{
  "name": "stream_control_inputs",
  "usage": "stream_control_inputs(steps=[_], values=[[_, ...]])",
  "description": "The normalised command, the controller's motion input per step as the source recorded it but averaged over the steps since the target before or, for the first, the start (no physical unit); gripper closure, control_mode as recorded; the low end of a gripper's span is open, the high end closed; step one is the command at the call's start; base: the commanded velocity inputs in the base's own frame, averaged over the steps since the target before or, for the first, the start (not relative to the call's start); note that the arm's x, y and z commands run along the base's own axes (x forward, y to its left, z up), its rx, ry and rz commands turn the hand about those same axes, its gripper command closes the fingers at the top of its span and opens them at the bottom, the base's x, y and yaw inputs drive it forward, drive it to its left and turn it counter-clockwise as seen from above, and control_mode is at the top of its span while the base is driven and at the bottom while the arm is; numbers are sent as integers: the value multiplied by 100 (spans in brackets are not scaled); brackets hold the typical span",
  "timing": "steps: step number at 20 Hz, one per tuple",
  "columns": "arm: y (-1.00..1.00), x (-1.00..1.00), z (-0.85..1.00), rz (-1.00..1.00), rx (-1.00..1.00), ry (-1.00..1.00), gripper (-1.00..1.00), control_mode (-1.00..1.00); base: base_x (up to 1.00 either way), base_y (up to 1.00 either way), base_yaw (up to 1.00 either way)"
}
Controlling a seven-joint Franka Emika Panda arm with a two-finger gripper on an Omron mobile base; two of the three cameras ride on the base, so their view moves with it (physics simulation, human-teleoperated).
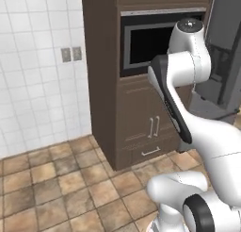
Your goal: Take the cheese, chicken drumstick, and lime from the fridge and place them on the plate on the dining counter to create an appetizer plate.
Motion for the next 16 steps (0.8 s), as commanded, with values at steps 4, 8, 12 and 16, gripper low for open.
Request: stream_control_inputs(steps=[4,8,12,16], values=[[0,0,0,0,0,0,100,100,-8,49,-46],[0,0,0,0,0,0,100,100,-6,61,-50],[0,0,0,0,0,0,100,100,-20,74,-50],[0,0,0,0,0,0,100,100,-44,74,-46]])
